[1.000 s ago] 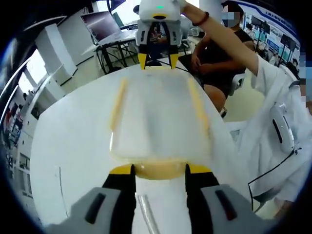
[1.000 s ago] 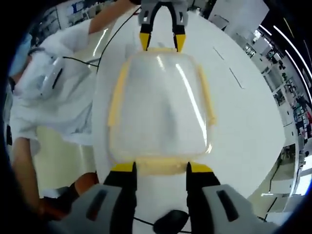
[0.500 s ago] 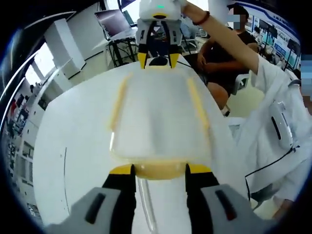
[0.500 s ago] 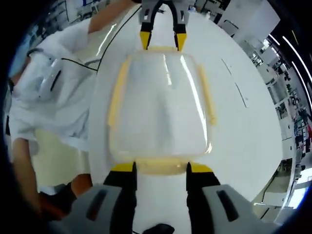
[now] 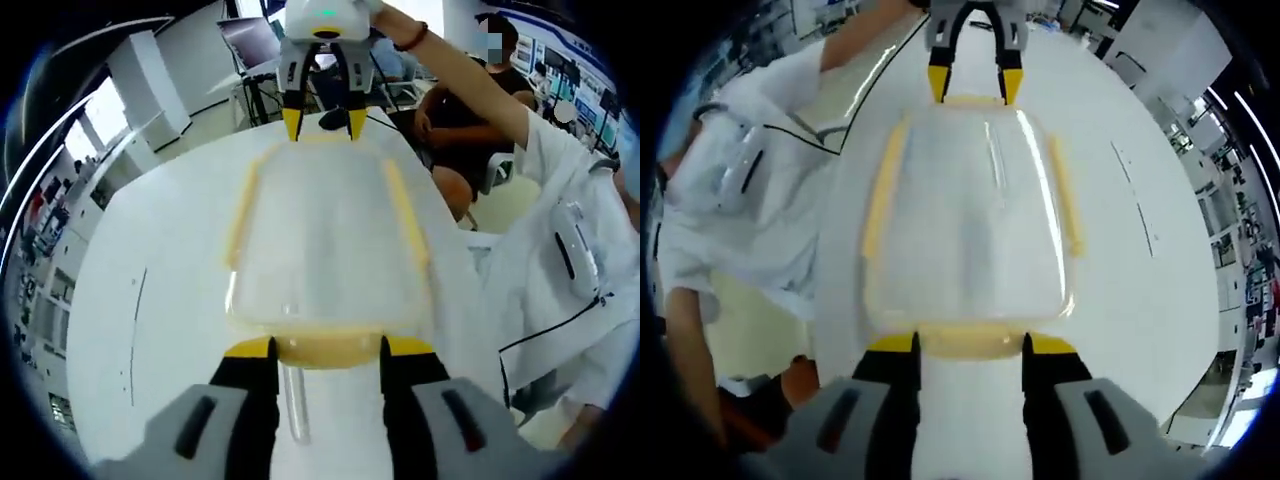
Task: Snap each plastic latch of the storage box into its locked position after aligning the lid with the box until every specified latch is closed and the lid sits flush.
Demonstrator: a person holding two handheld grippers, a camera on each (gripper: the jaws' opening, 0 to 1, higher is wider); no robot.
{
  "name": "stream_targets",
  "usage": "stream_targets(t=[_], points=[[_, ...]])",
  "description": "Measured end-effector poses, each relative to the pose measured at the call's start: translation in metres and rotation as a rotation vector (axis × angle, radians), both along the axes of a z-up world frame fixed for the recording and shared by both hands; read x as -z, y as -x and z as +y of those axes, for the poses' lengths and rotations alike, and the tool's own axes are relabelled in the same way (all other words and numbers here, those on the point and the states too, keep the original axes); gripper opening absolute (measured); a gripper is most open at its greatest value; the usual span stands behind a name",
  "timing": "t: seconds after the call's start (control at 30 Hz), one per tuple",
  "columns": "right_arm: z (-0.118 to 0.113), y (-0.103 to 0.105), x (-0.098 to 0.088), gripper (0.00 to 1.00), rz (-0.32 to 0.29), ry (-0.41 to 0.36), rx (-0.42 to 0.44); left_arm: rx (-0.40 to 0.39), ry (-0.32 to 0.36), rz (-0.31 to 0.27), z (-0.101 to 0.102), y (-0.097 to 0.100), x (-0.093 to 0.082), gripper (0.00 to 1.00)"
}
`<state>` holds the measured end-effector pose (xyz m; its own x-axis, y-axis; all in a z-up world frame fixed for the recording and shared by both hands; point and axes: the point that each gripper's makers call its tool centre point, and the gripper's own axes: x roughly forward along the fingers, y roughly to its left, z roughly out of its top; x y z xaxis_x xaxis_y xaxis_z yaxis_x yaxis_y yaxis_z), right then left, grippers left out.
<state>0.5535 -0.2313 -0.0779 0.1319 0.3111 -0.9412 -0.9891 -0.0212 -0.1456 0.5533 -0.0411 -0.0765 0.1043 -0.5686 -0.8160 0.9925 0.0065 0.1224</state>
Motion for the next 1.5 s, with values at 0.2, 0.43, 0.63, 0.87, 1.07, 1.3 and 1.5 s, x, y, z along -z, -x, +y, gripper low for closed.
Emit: stream_targets(t=[0.2,0.43,0.63,0.87,1.07,1.3,1.5], points=[[0.015,-0.002,0.003,0.37,0.006,-0.002,-0.023,-0.022,-0.001,0.005,0.015,-0.001,0.001,0.38],[0.033,-0.004,0.002,0.37,0.002,0.002,-0.053,-0.047,0.002,-0.002,0.032,0.001,0.002,0.38],[0.047,-0.01,0.002,0.37,0.005,0.0,-0.077,-0.07,-0.001,-0.011,0.047,0.002,-0.001,0.38],[0.059,-0.016,0.004,0.37,0.007,-0.011,-0.105,-0.097,-0.004,-0.012,0.06,0.002,-0.001,0.38],[0.067,-0.019,0.007,0.38,0.016,-0.012,-0.125,-0.113,-0.006,-0.01,0.066,0.003,0.001,0.38],[0.07,-0.019,0.009,0.38,0.022,-0.011,-0.146,-0.129,-0.004,-0.003,0.069,0.007,0.004,0.38],[0.072,-0.019,0.011,0.38,0.022,-0.007,-0.156,-0.138,-0.009,-0.005,0.069,0.007,0.007,0.38]])
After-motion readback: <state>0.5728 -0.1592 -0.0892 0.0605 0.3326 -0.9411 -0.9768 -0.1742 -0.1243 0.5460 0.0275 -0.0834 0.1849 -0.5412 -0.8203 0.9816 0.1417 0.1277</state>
